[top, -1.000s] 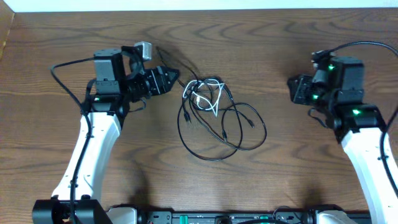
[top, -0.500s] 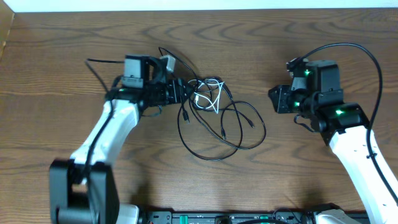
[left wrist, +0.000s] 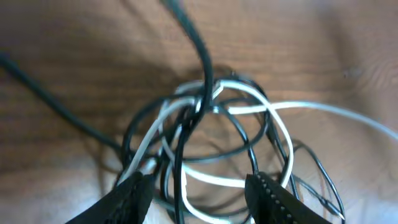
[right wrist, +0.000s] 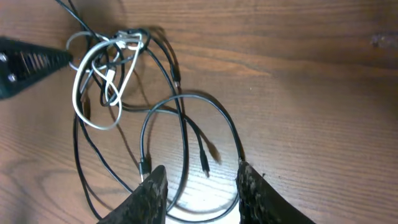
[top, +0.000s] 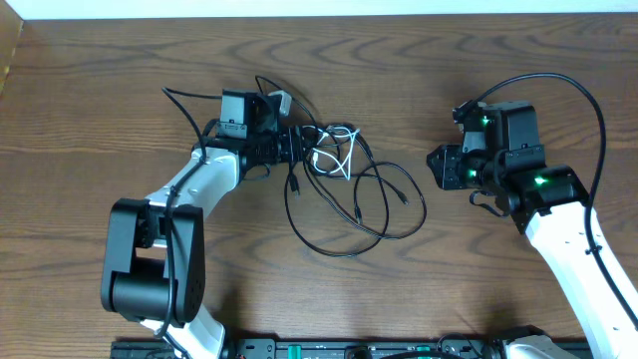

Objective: Untangle cables

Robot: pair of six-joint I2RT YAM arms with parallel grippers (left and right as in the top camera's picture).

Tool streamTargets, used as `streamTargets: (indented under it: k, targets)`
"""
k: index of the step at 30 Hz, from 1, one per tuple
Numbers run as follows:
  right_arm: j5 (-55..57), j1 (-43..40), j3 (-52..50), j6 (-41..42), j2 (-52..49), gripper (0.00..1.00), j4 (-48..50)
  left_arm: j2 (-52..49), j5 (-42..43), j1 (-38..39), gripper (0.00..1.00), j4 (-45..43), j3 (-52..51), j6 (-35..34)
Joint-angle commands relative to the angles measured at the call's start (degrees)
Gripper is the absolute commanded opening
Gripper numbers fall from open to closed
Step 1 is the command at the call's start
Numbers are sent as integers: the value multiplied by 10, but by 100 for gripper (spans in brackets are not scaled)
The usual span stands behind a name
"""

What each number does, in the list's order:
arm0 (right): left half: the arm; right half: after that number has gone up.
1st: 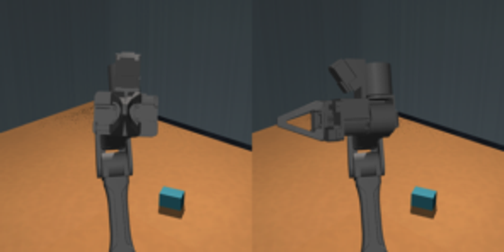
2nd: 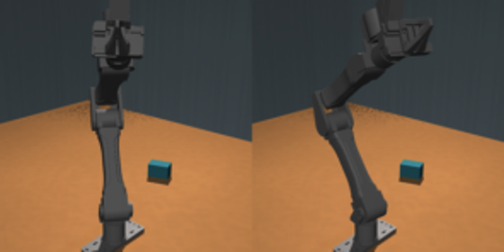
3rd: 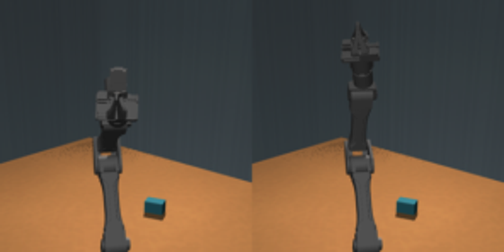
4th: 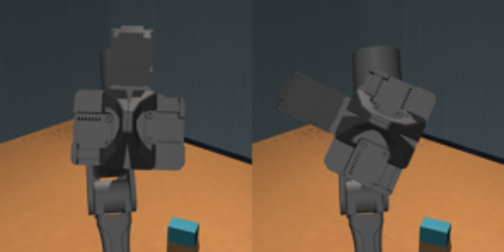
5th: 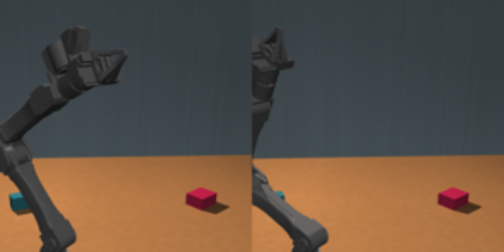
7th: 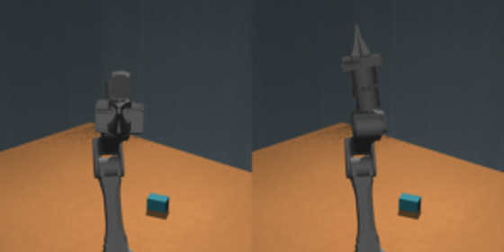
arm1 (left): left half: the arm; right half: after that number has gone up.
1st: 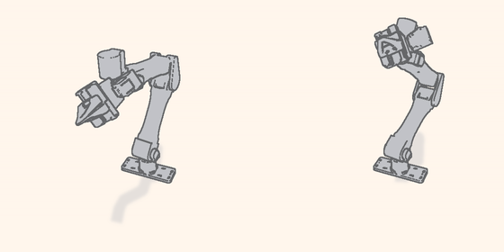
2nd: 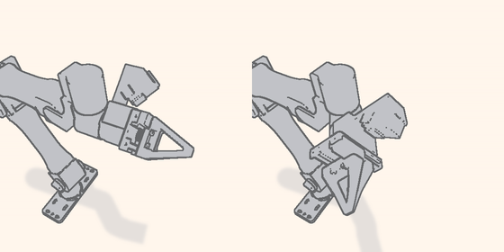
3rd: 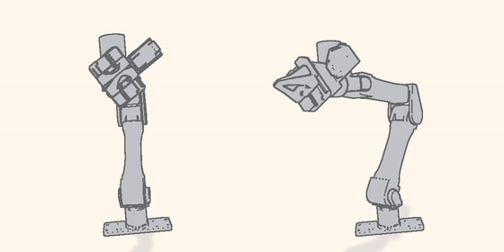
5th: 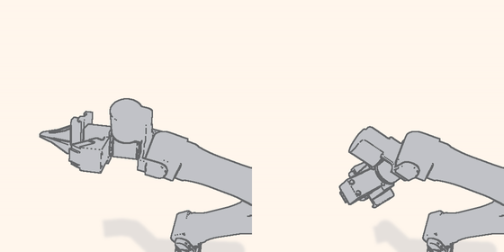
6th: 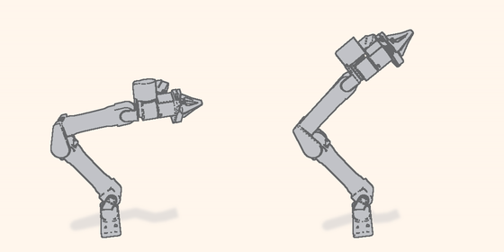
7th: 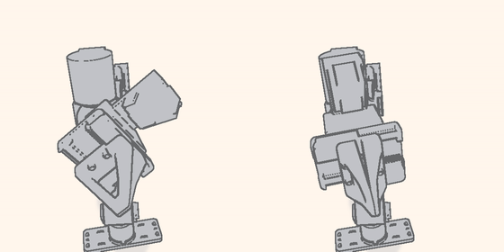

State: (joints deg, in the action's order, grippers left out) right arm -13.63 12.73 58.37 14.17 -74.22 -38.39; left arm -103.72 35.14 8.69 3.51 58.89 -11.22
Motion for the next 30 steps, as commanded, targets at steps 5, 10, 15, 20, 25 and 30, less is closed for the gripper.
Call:
streamTargets:
  k: [5, 10, 15, 20, 25, 30]
  targets:
    - [0, 5, 6, -27, 0, 34, -15, 2, -22, 0, 49, -25, 4, 35]
    - [0, 5, 6, -27, 0, 35, -15, 2, -27, 0, 47, -28, 4, 52]
    - [0, 5, 6, -32, 0, 36, -29, 2, -59, 0, 48, -41, 4, 65]
    - [0, 5, 6, -38, 0, 36, -30, 2, -63, 0, 48, -45, 4, 65]
    - [0, 5, 6, -38, 0, 36, -30, -5, -63, 4, 48, -24, 4, 65]
    - [0, 5, 6, -38, 0, 36, -30, -32, -62, 18, 41, -25, 4, 65]
